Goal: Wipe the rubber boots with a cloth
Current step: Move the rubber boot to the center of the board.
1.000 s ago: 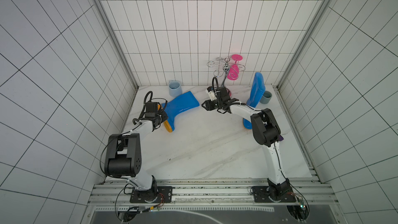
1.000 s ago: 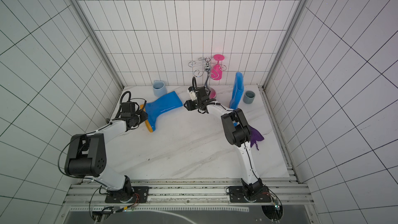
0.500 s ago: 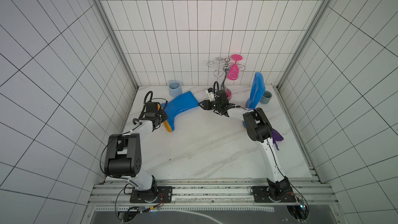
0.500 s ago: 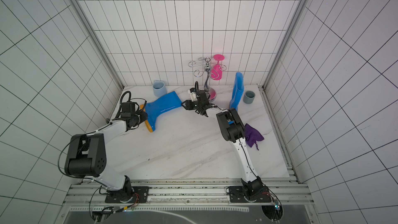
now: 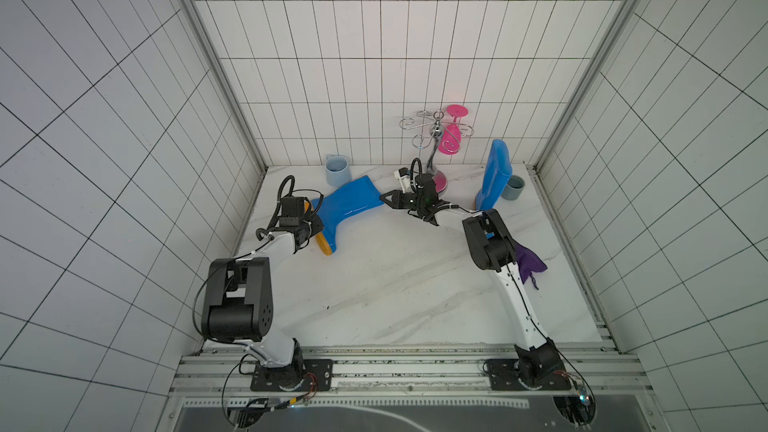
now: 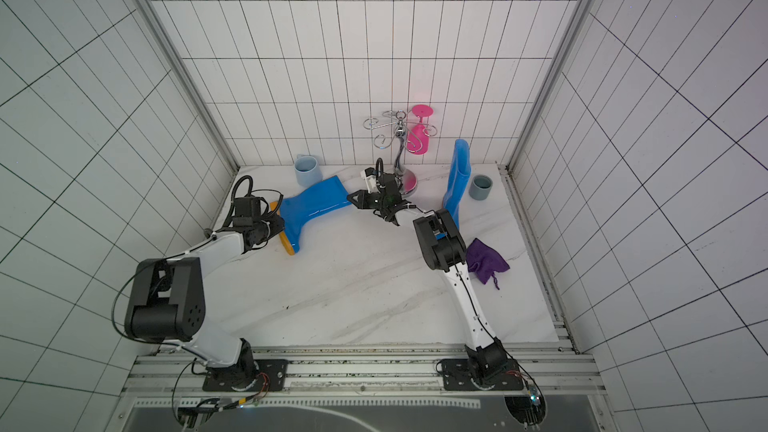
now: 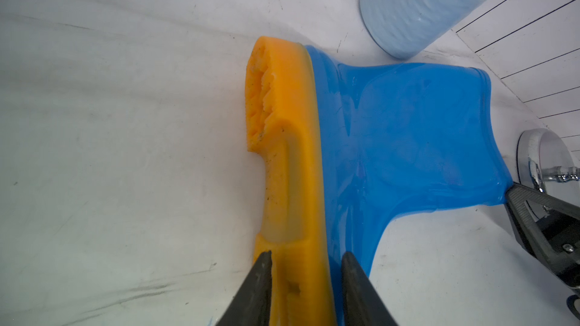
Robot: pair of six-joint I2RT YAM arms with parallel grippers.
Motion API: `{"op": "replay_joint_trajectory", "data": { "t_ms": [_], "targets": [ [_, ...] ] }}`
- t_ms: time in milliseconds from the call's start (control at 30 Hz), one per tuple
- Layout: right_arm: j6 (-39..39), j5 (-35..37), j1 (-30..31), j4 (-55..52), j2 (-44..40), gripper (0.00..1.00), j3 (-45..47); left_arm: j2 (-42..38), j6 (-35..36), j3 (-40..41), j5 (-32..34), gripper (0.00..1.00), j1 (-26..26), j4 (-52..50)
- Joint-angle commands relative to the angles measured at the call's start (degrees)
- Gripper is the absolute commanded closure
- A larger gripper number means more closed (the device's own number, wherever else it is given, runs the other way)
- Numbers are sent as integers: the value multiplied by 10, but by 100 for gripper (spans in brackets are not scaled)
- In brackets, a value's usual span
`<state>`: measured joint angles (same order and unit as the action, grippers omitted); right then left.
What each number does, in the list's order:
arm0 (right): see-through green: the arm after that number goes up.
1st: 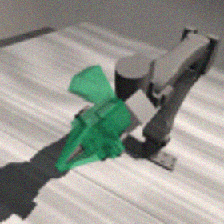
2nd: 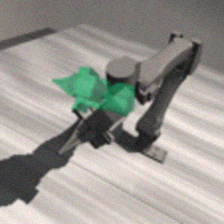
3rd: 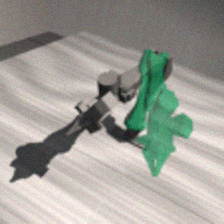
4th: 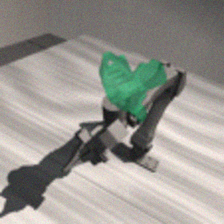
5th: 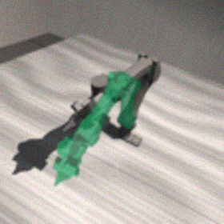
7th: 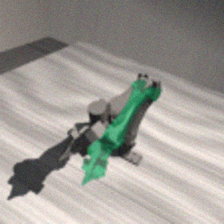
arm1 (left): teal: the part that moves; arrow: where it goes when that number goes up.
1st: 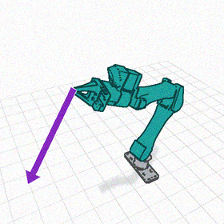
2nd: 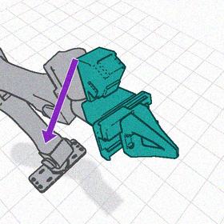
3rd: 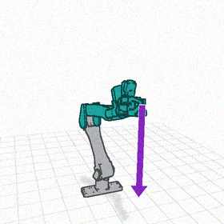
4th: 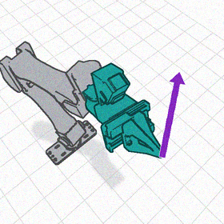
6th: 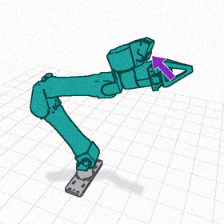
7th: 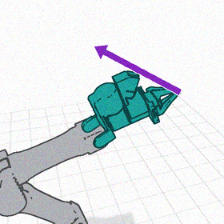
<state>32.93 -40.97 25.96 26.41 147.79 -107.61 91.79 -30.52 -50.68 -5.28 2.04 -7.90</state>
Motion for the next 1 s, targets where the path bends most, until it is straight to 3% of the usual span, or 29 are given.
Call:
{"op": "replay_joint_trajectory", "data": {
  "t_ms": [0, 67, 267, 567, 733, 967],
  "targets": [
    [3, -32, 11, 45, -46, 95, 36, -1, 5, 19, 23, 63, 4, -16],
    [-4, -28, 13, 52, -79, 100, 93, -7, 3, 30, 27, 63, 7, -12],
    [-30, -11, 18, 67, -189, 100, 276, -34, -9, 69, 27, 63, 15, 12],
    [-105, 41, 21, -10, -374, 100, 482, -58, -20, 116, -48, 63, 14, 37],
    [-141, 77, 21, -72, -491, 100, 558, -110, -32, 169, -91, 64, -5, 53],
    [-207, 137, 21, -213, -647, 100, 583, -176, -48, 204, -92, 64, -71, 42]
  ]
}}
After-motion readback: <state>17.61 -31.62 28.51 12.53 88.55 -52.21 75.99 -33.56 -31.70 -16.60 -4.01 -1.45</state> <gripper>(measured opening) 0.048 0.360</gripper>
